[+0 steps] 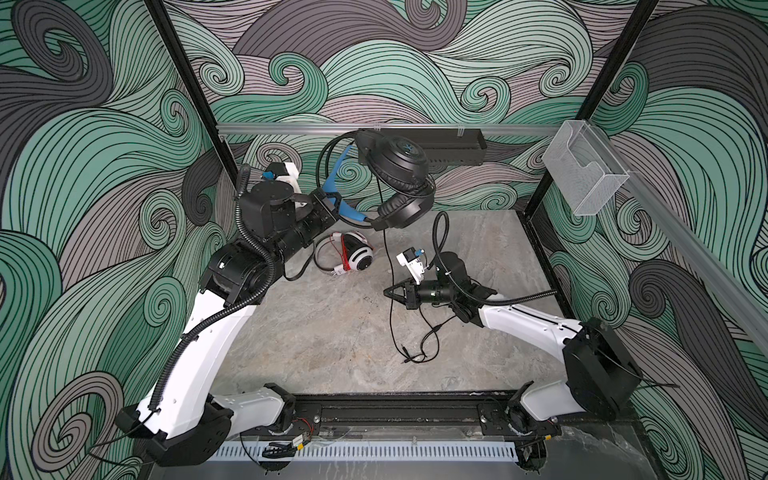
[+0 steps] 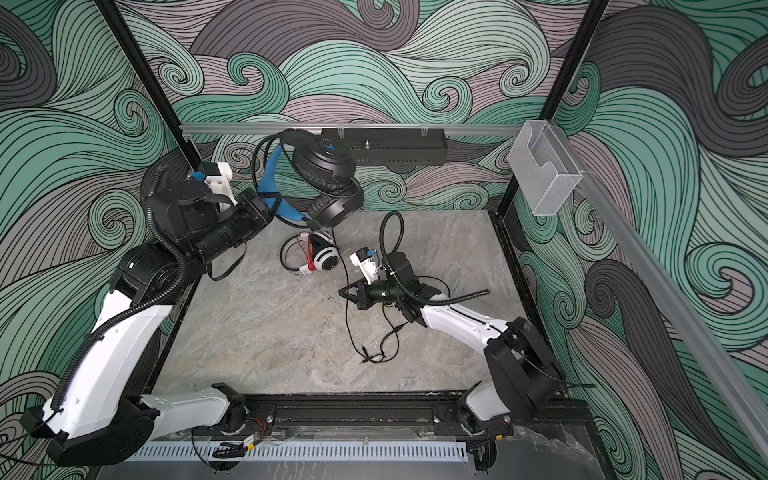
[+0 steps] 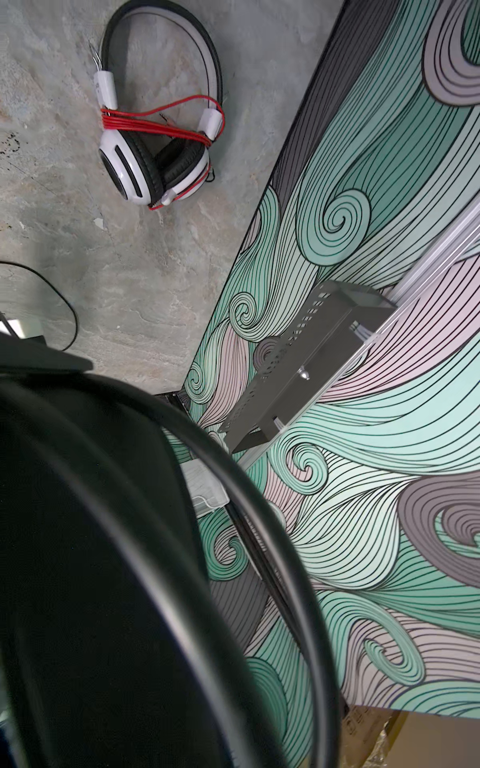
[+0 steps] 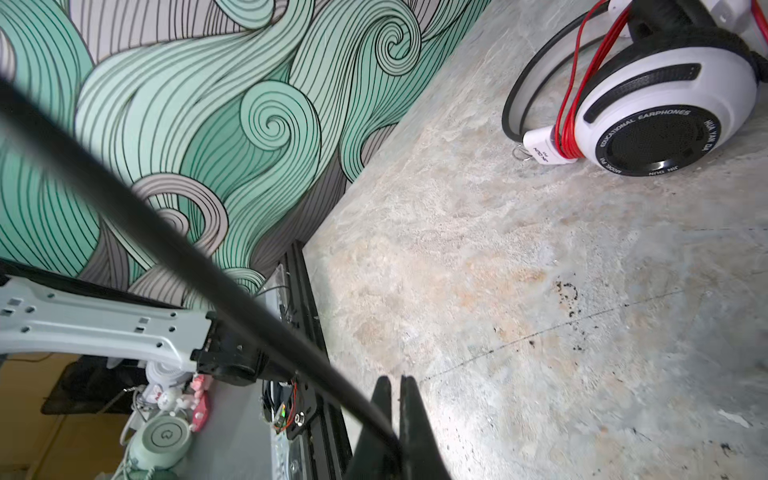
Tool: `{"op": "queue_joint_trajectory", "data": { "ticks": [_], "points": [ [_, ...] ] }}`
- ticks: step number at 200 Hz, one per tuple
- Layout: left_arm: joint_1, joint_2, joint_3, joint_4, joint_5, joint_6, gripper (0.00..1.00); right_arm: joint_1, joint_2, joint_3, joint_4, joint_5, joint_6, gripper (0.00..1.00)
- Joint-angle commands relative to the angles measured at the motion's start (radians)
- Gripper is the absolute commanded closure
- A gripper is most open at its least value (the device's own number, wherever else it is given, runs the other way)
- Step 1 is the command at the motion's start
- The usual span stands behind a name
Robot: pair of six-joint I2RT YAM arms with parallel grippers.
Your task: Wrap the headphones
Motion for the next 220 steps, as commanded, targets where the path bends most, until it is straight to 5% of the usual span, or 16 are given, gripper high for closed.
{"op": "queue_joint_trajectory", "data": {
  "ticks": [1,50,78,158,220],
  "points": [
    [0.023,-0.026,-0.012,0.123,-0.063,-0.126,1.00,0.045,-0.045,0.037,-0.214,0.112,-0.150,1.00],
    [0.029,0.042,0.010,0.154,-0.154,-0.199,1.00,0.143,-0.091,0.068,-0.417,0.284,-0.289,1.00],
    [0.037,0.069,0.007,0.142,-0.230,-0.142,1.00,0.210,-0.126,0.099,-0.512,0.372,-0.369,1.00],
    [0.032,0.126,-0.122,0.152,-0.491,0.199,1.00,0.439,-0.204,0.328,-0.828,0.591,-0.545,1.00],
    [-0.087,0.125,-0.297,0.221,-0.580,0.580,1.00,0.472,-0.152,0.630,-1.077,0.802,-0.731,1.00]
  ]
}}
